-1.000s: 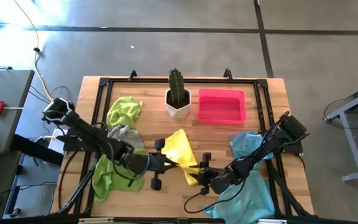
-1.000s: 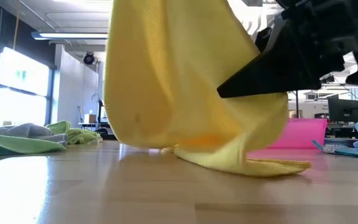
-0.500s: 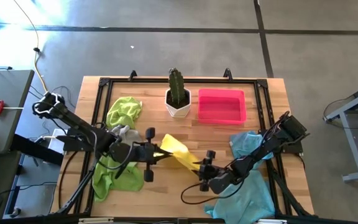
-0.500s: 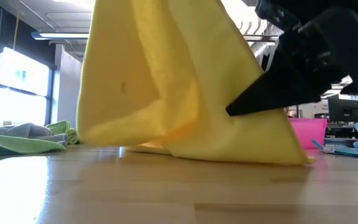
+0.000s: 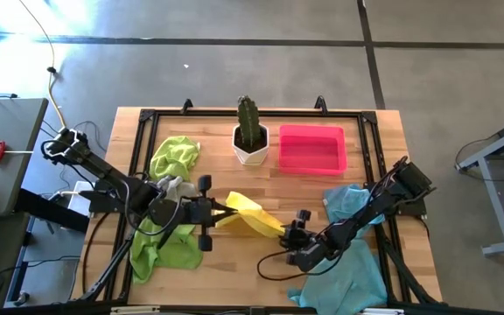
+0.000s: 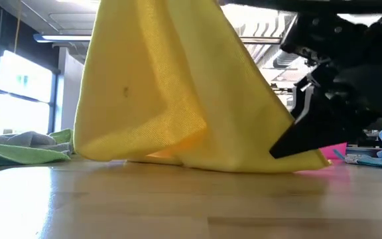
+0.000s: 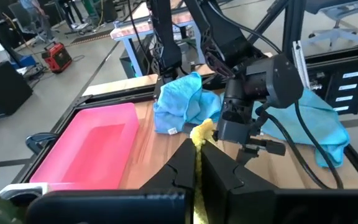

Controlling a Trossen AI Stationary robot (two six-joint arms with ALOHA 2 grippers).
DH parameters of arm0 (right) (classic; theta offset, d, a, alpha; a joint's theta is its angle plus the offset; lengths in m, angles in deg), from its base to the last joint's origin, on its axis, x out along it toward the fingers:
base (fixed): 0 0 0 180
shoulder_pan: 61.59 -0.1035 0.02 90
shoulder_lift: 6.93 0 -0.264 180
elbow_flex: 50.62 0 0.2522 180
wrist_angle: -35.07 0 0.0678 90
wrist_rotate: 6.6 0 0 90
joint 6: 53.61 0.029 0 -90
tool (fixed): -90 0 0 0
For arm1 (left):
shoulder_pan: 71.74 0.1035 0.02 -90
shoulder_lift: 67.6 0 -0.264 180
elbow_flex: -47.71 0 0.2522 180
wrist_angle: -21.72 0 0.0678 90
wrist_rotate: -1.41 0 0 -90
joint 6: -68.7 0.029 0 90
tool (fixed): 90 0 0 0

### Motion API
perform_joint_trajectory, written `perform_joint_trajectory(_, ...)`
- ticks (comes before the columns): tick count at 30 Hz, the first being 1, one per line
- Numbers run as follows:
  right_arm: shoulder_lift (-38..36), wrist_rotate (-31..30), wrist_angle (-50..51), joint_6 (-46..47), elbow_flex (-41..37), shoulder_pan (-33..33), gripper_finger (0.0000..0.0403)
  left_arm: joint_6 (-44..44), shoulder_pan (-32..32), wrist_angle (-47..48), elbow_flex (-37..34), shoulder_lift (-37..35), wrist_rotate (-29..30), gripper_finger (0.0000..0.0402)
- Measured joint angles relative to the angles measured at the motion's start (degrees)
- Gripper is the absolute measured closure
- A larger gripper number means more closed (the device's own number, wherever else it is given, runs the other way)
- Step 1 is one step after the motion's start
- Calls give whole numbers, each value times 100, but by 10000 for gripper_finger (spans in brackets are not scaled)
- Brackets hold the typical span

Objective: Fold microfiber towels
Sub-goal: Fold the yellow microfiber towel

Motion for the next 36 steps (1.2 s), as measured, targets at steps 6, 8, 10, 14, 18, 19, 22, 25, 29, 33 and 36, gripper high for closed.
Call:
perform_joint_trajectory(6, 0, 148, 221, 29, 0, 0, 254, 1, -6, 23, 0, 0, 119, 399)
perform_joint_trajectory(8, 0, 255, 226, 29, 0, 0, 254, 1, -13, 50, 0, -32, 121, 399)
perform_joint_trajectory(10, 0, 293, 258, 33, 0, -1, 255, 2, -34, 45, 2, -46, 147, 399)
perform_joint_trajectory(14, 0, 322, 310, 28, 0, -1, 277, 3, -106, 157, 0, -42, 337, 399)
perform_joint_trajectory(18, 0, 323, 343, 18, 0, 0, 323, 3, -173, 210, 0, -42, 428, 399)
perform_joint_trajectory(19, 0, 325, 343, 15, 0, 0, 336, 3, -190, 216, 1, -42, 433, 399)
perform_joint_trajectory(22, 1, 472, 361, 10, 0, 0, 379, 3, -246, 233, 2, -41, 503, 399)
perform_joint_trajectory(25, 2, 735, 455, 5, 0, -2, 398, 3, -309, 233, 1, -39, 657, 399)
perform_joint_trajectory(29, -3, 811, 569, 311, 7, 0, 394, 2, -389, 254, 2, -39, 705, 399)
perform_joint_trajectory(33, -154, 1026, 1122, 291, 171, 1, 400, -12, -482, 426, 0, -37, 715, 399)
perform_joint_trajectory(36, -348, 1029, 2158, 295, 650, -2, 402, -111, -528, 597, 2, -35, 824, 399)
